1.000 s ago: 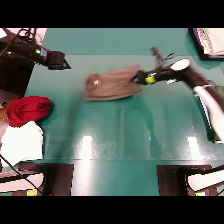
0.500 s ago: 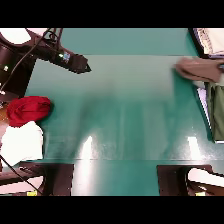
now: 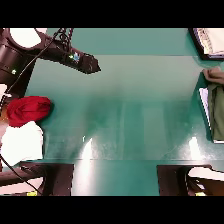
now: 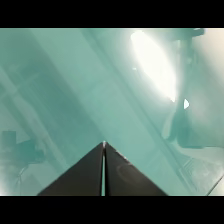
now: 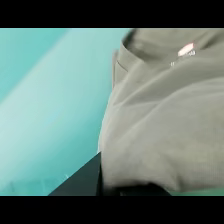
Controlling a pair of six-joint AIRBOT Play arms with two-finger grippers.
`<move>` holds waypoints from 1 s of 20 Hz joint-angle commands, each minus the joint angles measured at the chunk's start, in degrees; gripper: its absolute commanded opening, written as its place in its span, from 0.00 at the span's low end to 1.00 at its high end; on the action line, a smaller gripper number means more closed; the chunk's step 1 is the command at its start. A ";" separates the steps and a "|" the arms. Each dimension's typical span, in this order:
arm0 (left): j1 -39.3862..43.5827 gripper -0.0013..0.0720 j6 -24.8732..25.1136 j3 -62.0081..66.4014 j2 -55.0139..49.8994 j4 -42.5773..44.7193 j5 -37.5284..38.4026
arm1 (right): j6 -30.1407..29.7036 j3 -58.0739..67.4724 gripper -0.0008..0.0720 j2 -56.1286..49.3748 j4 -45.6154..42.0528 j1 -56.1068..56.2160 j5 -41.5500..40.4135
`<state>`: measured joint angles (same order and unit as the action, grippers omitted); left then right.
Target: Fold the shirts.
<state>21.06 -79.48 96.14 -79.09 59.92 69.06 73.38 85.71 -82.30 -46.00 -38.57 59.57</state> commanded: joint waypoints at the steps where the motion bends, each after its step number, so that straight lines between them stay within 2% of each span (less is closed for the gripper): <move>1: 0.13 0.05 -0.04 -0.02 0.04 0.09 -0.31 | -1.66 7.58 0.04 -0.22 2.80 -0.63 2.78; 3: 0.13 0.05 0.00 -0.02 0.04 0.15 -0.26 | -1.55 13.57 0.04 0.15 1.97 -0.83 7.06; 6: 0.13 0.05 0.04 -0.02 0.04 0.37 -0.24 | 2.93 18.25 0.04 2.73 -8.31 -0.83 12.22; 8: 0.13 0.05 1.07 -0.02 0.04 0.59 -0.07 | 3.30 17.68 0.04 5.60 -13.31 -1.44 14.75; 16: 0.13 0.05 2.05 -0.02 0.04 0.59 0.52 | 4.66 -0.98 0.05 19.08 -22.53 -9.46 18.58; 19: 0.13 0.05 3.43 -0.02 0.04 0.57 0.55 | 4.66 -9.99 0.05 23.15 -28.44 -12.22 20.06; 20: 0.13 0.05 3.43 -0.02 0.04 0.57 0.55 | 4.66 -12.72 0.21 24.28 -31.80 -12.94 20.63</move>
<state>21.19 -76.79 96.14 -79.09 60.49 69.52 77.93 80.47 -61.71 -70.17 -49.12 78.15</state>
